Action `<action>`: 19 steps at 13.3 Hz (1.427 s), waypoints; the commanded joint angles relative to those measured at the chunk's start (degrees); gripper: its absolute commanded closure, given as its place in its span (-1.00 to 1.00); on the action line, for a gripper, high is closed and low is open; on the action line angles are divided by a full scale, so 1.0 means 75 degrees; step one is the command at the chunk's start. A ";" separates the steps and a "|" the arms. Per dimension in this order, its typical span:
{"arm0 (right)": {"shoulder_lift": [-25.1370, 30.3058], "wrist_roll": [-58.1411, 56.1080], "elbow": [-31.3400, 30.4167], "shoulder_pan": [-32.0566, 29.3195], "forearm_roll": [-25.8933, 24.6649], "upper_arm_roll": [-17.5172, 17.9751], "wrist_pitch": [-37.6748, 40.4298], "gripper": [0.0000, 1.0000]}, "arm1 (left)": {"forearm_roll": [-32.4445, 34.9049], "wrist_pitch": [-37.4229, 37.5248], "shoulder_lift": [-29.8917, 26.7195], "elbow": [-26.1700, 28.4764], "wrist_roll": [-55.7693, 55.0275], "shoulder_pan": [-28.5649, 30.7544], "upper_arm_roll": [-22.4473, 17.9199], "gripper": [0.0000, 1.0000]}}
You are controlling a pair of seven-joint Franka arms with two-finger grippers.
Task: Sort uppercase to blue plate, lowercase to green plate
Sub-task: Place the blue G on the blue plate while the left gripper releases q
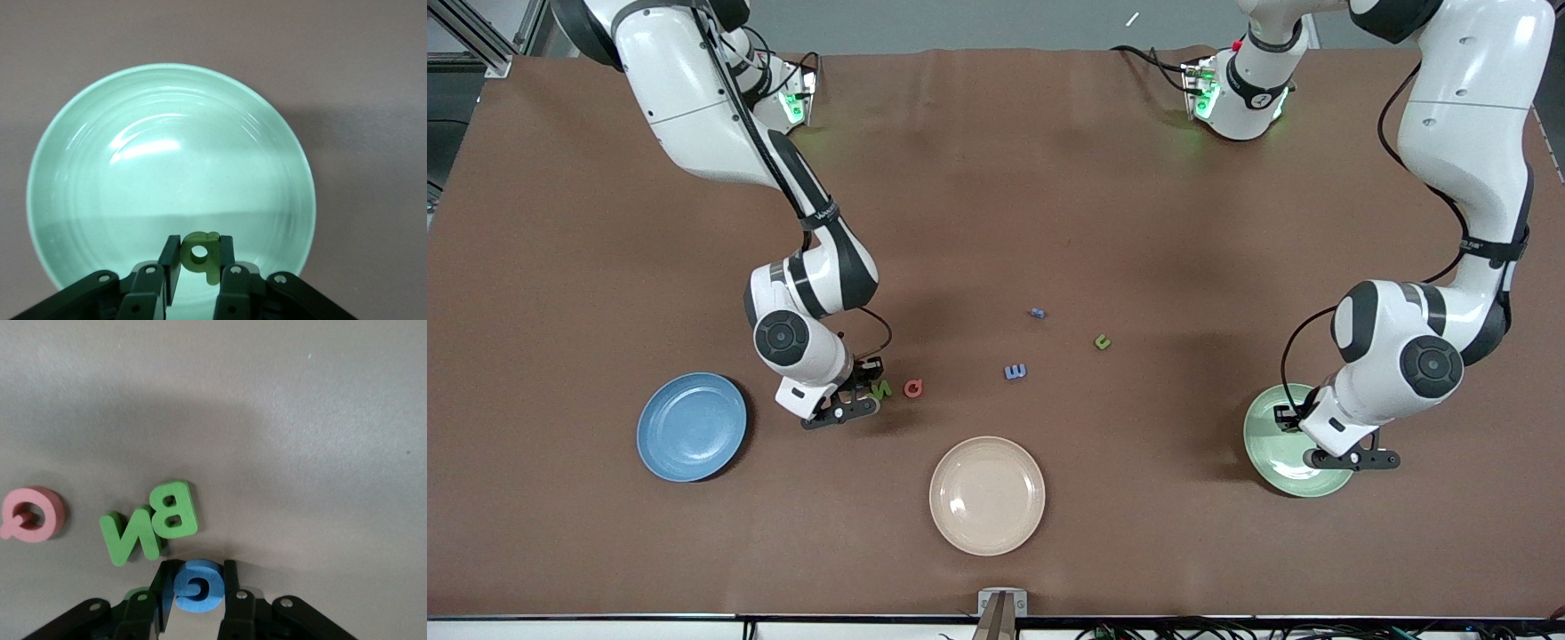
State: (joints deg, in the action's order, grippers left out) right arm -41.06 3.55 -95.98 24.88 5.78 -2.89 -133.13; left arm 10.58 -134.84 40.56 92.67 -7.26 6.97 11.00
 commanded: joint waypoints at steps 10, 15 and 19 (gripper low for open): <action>0.0670 -0.3269 0.0774 -0.2482 0.0014 -0.0259 0.0981 0.88 | 0.0077 0.0234 -0.0181 -0.0367 -0.0214 -0.0085 0.0138 -1.00; 0.0331 -0.4761 0.0727 -0.3386 -0.0219 -0.0271 0.0969 0.76 | 0.0089 0.0529 -0.0510 -0.0016 -0.2238 -0.0893 0.0209 -1.00; 0.0096 -0.4750 0.0727 -0.3446 -0.0349 -0.0271 0.0875 0.30 | 0.0030 0.0529 -0.0475 0.0113 -0.4475 -0.1491 0.0465 -1.00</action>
State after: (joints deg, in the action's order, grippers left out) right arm -40.05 -31.85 -90.15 -0.68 4.29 -5.71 -125.94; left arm 10.58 -131.23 38.58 91.62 -33.86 -3.14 13.49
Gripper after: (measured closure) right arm 0.661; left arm 0.000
